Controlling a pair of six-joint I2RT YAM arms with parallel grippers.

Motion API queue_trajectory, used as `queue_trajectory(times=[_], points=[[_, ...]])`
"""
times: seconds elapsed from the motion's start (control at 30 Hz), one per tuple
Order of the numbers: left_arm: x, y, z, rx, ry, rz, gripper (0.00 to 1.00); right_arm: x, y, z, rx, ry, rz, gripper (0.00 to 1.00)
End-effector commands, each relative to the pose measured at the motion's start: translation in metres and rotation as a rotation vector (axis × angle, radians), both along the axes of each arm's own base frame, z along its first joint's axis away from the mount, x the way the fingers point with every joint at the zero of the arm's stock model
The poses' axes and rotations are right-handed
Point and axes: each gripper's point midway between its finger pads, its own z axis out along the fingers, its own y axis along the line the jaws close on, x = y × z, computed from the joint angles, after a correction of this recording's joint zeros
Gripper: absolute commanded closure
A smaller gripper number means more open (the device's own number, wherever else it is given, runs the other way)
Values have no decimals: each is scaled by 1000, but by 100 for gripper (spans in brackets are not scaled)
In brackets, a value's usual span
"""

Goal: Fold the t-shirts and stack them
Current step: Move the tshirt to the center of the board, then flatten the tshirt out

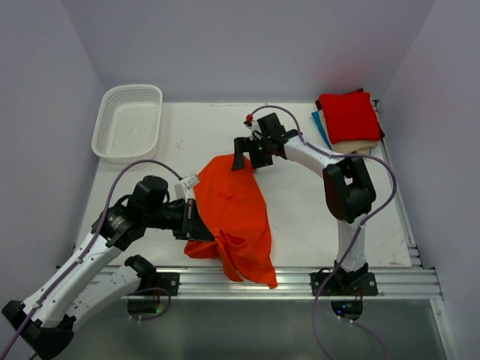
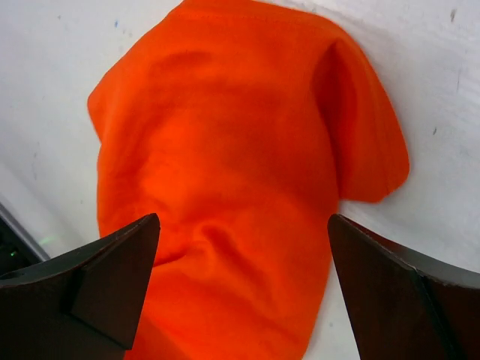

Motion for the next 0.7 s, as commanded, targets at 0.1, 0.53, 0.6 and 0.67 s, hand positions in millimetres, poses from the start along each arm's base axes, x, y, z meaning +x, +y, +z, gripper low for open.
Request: queue_trajectory(times=[0.1,0.53,0.6,0.67], points=[[-1,1,3,-3,-3,17,100,42,-2,-13,-90,-42,-40,1],[-1,6,-2,4,-15,42,100,69,7,-42,-113,0,-156,15],[0,6,-1,5,-21,50,100,62,10,-47,-93,21,-151,21],[1,7,-2,8,-28,55,100,57,15,-50,-61,38,-135,46]])
